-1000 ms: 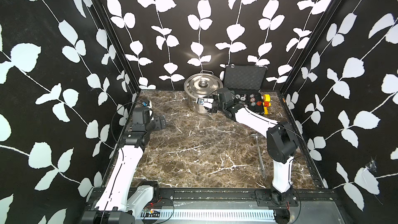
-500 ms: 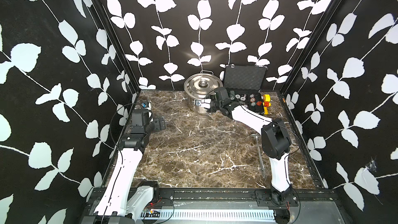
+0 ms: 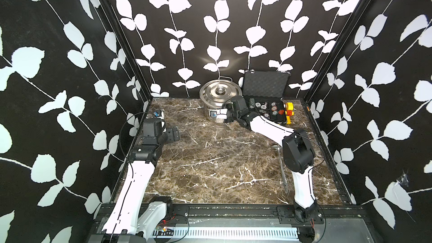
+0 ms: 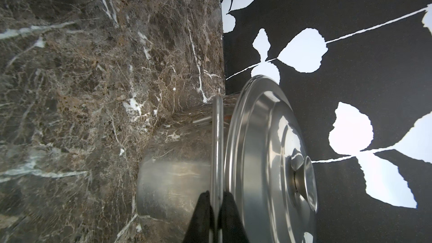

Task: Stir the soup with a spoon
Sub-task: Move the pan to the center of the board.

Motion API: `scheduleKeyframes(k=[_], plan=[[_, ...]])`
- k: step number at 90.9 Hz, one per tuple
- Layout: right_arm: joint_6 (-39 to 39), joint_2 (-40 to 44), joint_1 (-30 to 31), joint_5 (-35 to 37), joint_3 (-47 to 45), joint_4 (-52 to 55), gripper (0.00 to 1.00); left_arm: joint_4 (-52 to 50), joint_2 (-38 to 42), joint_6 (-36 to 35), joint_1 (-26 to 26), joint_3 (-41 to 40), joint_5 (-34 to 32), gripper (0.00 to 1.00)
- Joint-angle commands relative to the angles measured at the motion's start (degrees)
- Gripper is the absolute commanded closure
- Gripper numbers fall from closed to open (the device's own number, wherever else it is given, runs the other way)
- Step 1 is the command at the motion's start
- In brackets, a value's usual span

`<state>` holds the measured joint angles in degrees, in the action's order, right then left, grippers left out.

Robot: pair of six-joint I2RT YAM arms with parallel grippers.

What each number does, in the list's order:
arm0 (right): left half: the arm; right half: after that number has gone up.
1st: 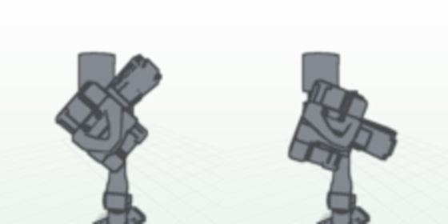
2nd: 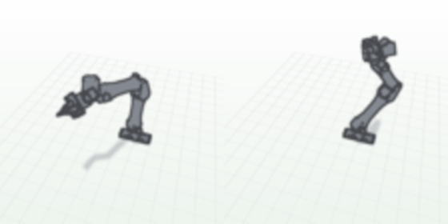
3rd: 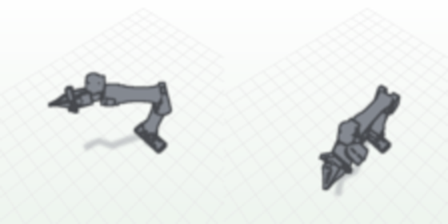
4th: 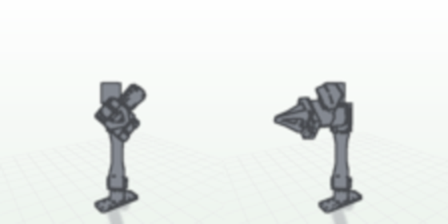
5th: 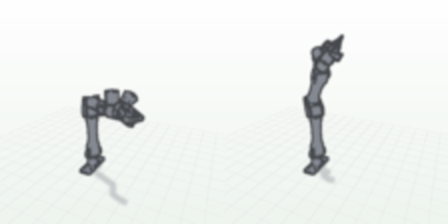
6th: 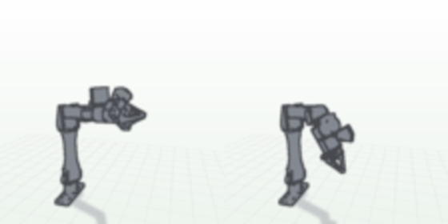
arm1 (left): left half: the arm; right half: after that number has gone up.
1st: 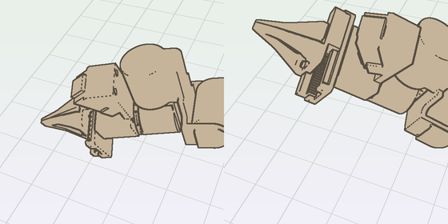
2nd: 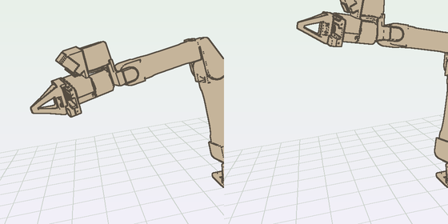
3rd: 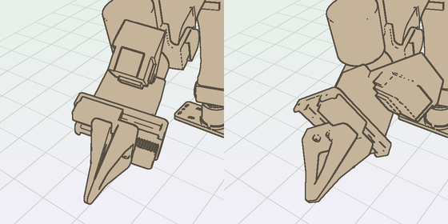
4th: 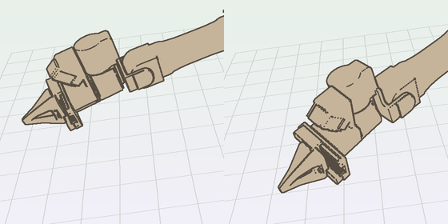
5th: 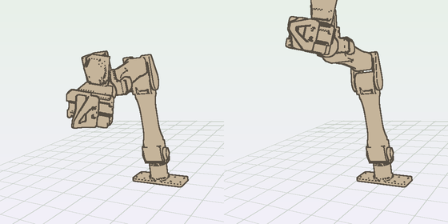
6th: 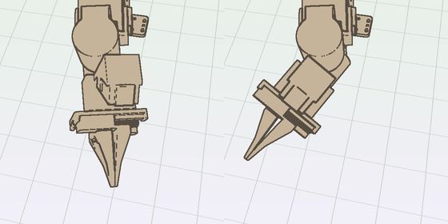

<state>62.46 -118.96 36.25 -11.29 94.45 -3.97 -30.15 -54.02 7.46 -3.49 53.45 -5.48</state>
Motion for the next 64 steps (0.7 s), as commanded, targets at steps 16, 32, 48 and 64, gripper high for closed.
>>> scheduleKeyframes(k=[16, 32, 48, 64], plan=[[3.0, 7.2, 2.2, -2.7, -7.8, -8.3, 1.00, -0.4, 1.0, -0.3, 0.1, -0.5, -1.4, 0.01], [1.0, 12.9, 3.7, -4.2, -13.0, -10.1, 1.00, -0.3, 1.0, -0.3, 0.1, -0.5, -1.5, 0.01], [0.0, 20.0, 6.6, -3.4, -21.3, -10.1, 1.00, -0.6, 1.2, -0.5, 0.1, 0.0, -2.0, 0.01], [-1.9, 29.9, 10.1, 0.0, -30.8, -8.3, 1.00, -3.2, 0.7, -0.4, 0.1, 2.5, -2.3, 0.01]])
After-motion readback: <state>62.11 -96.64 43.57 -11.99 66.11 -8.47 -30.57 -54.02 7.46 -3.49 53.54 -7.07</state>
